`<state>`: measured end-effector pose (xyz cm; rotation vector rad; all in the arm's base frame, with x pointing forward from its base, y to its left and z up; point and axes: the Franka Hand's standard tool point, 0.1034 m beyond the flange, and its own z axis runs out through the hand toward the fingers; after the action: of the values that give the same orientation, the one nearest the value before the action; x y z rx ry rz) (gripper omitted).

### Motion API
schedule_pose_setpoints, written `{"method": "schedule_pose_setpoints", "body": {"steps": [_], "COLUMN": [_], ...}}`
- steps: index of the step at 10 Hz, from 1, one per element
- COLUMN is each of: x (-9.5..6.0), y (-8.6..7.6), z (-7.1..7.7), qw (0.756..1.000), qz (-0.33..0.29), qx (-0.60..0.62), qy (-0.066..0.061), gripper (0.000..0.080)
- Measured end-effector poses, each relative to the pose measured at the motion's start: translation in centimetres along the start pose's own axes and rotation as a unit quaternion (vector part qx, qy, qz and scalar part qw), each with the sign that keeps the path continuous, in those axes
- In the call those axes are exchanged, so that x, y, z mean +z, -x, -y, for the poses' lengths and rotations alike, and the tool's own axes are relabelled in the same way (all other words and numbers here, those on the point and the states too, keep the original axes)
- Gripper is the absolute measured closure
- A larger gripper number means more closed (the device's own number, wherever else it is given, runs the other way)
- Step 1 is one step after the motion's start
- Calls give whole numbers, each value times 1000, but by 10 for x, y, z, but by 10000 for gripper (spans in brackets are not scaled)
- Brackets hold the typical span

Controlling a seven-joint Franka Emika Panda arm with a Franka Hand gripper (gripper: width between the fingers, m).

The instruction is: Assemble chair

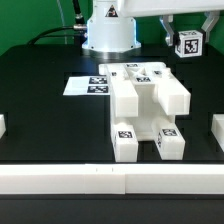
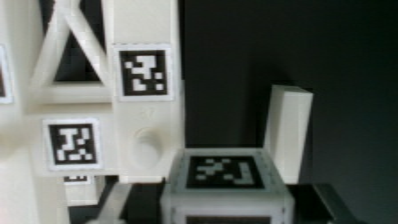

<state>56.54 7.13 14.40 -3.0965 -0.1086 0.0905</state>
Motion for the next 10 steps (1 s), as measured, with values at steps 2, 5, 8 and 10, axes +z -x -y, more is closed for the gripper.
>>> {"method": "schedule_pose_setpoints", "body": {"steps": [2,5,8,10], "x": [0,1,9,14], "y": [-2,-1,0,2], "z": [-9,-13,-19,-19], "qw": [1000,1000,1000,1000], "qz": [-1,1,4,6], "qx": [-5,-4,-22,-22], "qy": [1,2,5,5], "gripper": [512,512,512,512]}}
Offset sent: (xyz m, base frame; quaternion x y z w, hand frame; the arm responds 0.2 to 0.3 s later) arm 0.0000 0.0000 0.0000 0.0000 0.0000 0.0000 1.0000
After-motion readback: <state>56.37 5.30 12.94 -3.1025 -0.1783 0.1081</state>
